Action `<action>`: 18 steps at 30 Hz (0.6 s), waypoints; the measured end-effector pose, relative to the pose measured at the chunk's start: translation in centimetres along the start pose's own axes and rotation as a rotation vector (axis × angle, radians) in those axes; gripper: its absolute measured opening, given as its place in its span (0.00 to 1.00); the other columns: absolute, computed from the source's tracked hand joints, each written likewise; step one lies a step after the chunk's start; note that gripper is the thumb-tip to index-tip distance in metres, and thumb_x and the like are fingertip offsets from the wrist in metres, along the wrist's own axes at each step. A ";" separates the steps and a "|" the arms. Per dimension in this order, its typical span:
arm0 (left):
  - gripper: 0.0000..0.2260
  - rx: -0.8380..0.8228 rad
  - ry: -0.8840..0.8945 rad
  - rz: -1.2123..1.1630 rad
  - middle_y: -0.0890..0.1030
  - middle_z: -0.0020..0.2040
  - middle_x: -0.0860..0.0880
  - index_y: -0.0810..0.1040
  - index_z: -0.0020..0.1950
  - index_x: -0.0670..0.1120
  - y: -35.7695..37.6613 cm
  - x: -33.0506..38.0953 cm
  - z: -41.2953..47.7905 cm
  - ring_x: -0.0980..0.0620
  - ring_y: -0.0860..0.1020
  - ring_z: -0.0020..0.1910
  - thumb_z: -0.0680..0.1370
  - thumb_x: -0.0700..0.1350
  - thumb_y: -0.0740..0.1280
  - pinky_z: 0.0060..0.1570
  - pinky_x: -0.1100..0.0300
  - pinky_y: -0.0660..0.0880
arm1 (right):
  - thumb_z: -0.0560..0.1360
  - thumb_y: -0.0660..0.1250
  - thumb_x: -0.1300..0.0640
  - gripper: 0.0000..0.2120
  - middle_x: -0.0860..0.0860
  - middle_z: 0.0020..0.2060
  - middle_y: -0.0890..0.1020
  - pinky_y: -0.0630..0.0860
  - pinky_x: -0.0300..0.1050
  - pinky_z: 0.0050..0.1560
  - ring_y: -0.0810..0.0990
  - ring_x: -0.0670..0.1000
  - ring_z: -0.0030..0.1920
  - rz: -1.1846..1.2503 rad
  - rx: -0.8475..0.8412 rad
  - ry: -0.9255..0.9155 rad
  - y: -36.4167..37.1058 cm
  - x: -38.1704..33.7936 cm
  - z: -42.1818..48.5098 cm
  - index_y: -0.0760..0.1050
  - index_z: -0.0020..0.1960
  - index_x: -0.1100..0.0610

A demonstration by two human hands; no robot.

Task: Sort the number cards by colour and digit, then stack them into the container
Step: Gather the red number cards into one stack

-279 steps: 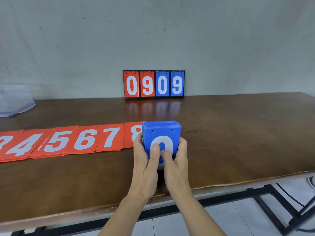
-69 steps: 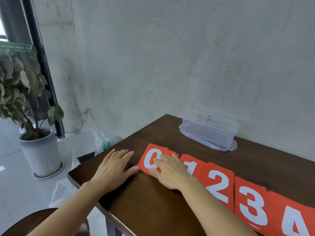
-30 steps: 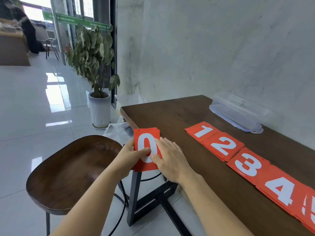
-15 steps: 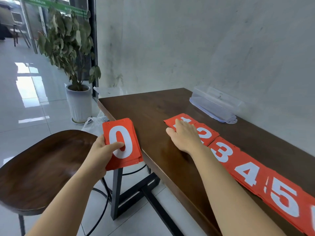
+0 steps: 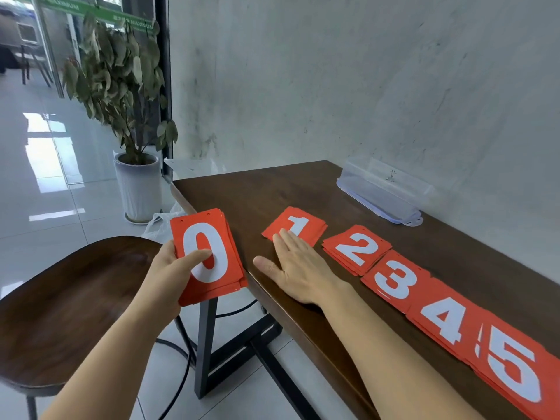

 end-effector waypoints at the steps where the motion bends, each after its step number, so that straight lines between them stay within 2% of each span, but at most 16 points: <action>1: 0.19 0.002 -0.003 -0.006 0.80 0.55 0.47 0.70 0.66 0.49 -0.1 0.0 -0.2 0.43 0.80 0.51 0.77 0.44 0.70 0.49 0.45 0.80 | 0.70 0.35 0.27 0.47 0.53 0.79 0.45 0.43 0.49 0.77 0.42 0.50 0.78 0.012 -0.003 -0.052 0.0 -0.9 -0.9 0.43 0.79 0.56; 3: 0.17 -0.002 -0.014 -0.015 0.80 0.54 0.48 0.70 0.64 0.50 -0.1 -0.1 -0.7 0.43 0.81 0.50 0.77 0.44 0.69 0.44 0.49 0.80 | 0.70 0.36 0.27 0.47 0.51 0.79 0.46 0.40 0.45 0.76 0.43 0.47 0.78 0.019 0.001 -0.147 0.0 -2.3 -2.9 0.46 0.79 0.55; 7: 0.15 -0.003 -0.051 -0.017 0.81 0.53 0.47 0.71 0.62 0.49 0.3 -0.9 -2.0 0.42 0.81 0.51 0.77 0.43 0.69 0.47 0.47 0.80 | 0.73 0.41 0.26 0.42 0.47 0.78 0.51 0.40 0.42 0.75 0.46 0.43 0.77 0.016 0.079 -0.250 -0.6 -2.8 -6.7 0.54 0.78 0.51; 9: 0.16 -0.004 -0.069 -0.025 0.81 0.54 0.45 0.71 0.64 0.48 0.6 -1.4 -2.6 0.41 0.81 0.51 0.77 0.42 0.69 0.49 0.45 0.80 | 0.73 0.38 0.26 0.42 0.47 0.78 0.53 0.40 0.41 0.74 0.48 0.44 0.77 0.014 0.175 -0.189 -1.7 -1.4 -7.7 0.55 0.78 0.50; 11: 0.18 0.003 -0.085 -0.030 0.81 0.56 0.45 0.71 0.66 0.47 0.8 -1.6 -3.2 0.41 0.81 0.52 0.77 0.43 0.70 0.51 0.43 0.80 | 0.74 0.36 0.28 0.40 0.47 0.78 0.56 0.44 0.43 0.73 0.51 0.46 0.77 0.031 0.241 -0.039 -2.6 1.0 -7.9 0.56 0.77 0.50; 13: 0.20 0.021 -0.096 -0.032 0.80 0.57 0.45 0.70 0.67 0.47 1.0 -1.7 -3.5 0.41 0.81 0.52 0.77 0.43 0.70 0.52 0.43 0.80 | 0.76 0.40 0.32 0.36 0.48 0.76 0.60 0.52 0.46 0.74 0.56 0.50 0.77 0.094 0.213 0.102 -2.3 3.2 -7.5 0.56 0.77 0.51; 15: 0.20 0.037 -0.104 -0.038 0.79 0.59 0.44 0.70 0.68 0.47 1.1 -1.4 -3.7 0.41 0.80 0.52 0.77 0.43 0.69 0.52 0.44 0.80 | 0.77 0.43 0.33 0.35 0.49 0.74 0.64 0.58 0.51 0.74 0.60 0.52 0.75 0.164 0.195 0.140 -2.1 3.8 -6.5 0.57 0.76 0.51; 18: 0.21 0.057 -0.121 -0.036 0.78 0.60 0.44 0.69 0.69 0.47 1.3 -1.3 -3.8 0.40 0.79 0.54 0.78 0.43 0.69 0.52 0.43 0.79 | 0.78 0.45 0.34 0.34 0.50 0.74 0.64 0.59 0.53 0.73 0.62 0.53 0.75 0.229 0.156 0.166 -1.5 3.7 -4.4 0.54 0.77 0.53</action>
Point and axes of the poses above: each hand's wrist, its own z-axis towards the middle knuckle, its own y-axis out of the palm, x = y × z, the point moved 10 cm from there along z, towards the middle knuckle
